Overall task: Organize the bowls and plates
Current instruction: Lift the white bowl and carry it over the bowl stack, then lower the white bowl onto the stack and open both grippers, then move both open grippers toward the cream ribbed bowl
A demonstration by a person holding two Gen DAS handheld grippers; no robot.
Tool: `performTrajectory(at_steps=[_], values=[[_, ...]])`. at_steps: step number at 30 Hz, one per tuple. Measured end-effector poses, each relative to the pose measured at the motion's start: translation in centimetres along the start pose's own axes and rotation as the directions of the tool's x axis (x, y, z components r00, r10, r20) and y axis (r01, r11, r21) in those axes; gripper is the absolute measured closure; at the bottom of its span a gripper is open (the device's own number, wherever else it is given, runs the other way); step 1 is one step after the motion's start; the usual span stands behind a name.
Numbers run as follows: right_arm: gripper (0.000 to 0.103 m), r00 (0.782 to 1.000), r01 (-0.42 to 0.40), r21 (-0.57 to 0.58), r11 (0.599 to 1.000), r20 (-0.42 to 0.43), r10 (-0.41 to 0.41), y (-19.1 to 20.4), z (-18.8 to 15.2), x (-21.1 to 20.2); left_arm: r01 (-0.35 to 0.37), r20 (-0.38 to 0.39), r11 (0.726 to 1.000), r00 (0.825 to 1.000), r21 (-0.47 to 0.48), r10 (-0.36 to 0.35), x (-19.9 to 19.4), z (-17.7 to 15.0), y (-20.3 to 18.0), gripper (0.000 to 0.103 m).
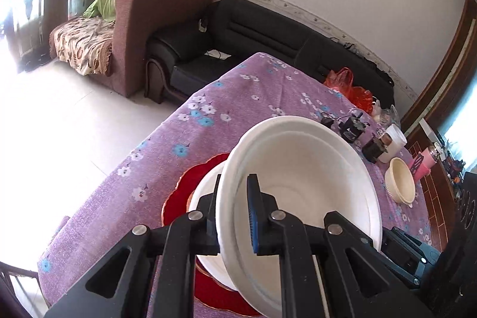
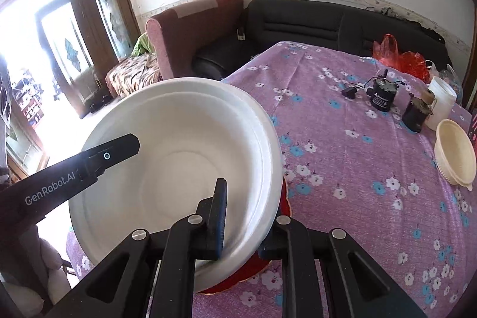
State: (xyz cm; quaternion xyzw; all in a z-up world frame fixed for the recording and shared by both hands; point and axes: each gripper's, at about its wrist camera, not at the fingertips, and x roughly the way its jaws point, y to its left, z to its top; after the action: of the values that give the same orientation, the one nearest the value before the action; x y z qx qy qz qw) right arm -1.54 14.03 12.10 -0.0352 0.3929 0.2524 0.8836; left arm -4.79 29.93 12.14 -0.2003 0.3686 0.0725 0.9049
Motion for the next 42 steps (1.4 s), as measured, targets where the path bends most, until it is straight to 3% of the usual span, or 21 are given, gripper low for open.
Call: performTrajectory(at_steps=[7, 9, 11, 18, 22, 27, 29, 35, 42], values=[[0.086, 0.997, 0.054, -0.042, 0.998, -0.048, -0.056, 0.8, -0.3, 3.1, -0.002, -0.038, 0.999, 0.999, -0.035, 0.001, 2.0, -0.5, 2.6, 0.083], [0.086, 0.996, 0.066, -0.049, 0.997, -0.056, -0.069, 0.7, -0.4, 3.8, -0.013, -0.017, 0.999, 1.000, -0.052, 0.013, 1.6, -0.5, 3.3, 0.067], [0.086, 0.995, 0.082, -0.056, 0.995, -0.056, -0.085, 0.9, -0.6, 4.0, -0.021, 0.002, 0.997, 1.000, -0.072, 0.021, 1.0, -0.4, 4.2, 0.059], [0.085, 0.995, 0.086, -0.023, 0.996, -0.042, -0.087, 0.2, -0.4, 4.5, 0.016, 0.064, 0.995, 0.998, -0.098, -0.010, -1.8, -0.4, 5.0, 0.055], [0.047, 0.998, 0.068, -0.004, 0.998, 0.010, -0.068, 0.4, -0.4, 3.4, 0.032, 0.115, 0.995, 0.993, -0.091, -0.022, -3.9, -0.7, 4.6, 0.049], [0.037, 0.990, 0.103, -0.033, 0.994, 0.100, -0.100, 1.6, 0.0, 1.3, 0.021, 0.176, 0.997, 0.984, -0.073, -0.008, -6.3, -1.2, 4.0, 0.040], [0.026, 0.989, 0.101, -0.031, 0.994, 0.114, -0.097, 1.8, 0.1, 0.8, 0.011, 0.198, 0.998, 0.980, -0.059, 0.001, -7.1, -1.4, 3.6, 0.039], [0.025, 0.981, 0.167, -0.029, 0.986, 0.104, -0.163, 1.3, -0.3, 1.2, -0.064, 0.247, 0.998, 0.967, 0.010, 0.060, -8.7, -2.1, 1.6, 0.037], [0.025, 0.973, 0.124, 0.140, 0.982, 0.176, -0.148, -1.3, -0.7, -1.7, -0.174, 0.307, 0.983, 0.940, 0.057, 0.149, -10.2, -2.9, 0.4, 0.035]])
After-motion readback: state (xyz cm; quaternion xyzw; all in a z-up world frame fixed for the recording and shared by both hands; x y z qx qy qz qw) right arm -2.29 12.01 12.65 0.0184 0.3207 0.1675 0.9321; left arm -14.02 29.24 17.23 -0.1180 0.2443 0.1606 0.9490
